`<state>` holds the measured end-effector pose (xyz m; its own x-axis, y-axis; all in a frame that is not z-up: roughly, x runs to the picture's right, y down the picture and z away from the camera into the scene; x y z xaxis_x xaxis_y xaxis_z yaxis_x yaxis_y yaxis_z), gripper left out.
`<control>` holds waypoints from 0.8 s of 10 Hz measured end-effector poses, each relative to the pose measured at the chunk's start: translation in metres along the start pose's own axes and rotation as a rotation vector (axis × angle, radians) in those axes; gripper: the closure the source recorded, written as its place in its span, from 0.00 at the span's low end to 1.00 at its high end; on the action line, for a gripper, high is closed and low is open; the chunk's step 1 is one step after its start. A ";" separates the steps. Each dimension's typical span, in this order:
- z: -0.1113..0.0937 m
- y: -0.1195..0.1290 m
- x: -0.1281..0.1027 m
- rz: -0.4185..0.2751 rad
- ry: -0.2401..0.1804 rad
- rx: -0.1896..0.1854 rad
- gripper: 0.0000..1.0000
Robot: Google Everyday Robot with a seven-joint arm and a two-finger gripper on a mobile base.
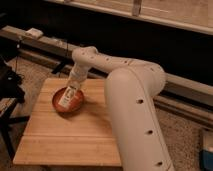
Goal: Place the bottle in the ceramic bowl
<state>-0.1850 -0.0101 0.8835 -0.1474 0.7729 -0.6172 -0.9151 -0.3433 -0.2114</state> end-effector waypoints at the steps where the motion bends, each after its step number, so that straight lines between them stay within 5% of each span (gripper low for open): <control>1: 0.003 0.001 -0.001 0.010 -0.016 0.005 0.33; 3: 0.006 0.001 -0.001 0.035 -0.067 0.002 0.20; 8: 0.005 0.002 0.000 0.046 -0.100 -0.002 0.20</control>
<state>-0.1888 -0.0075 0.8869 -0.2263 0.8056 -0.5475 -0.9059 -0.3807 -0.1858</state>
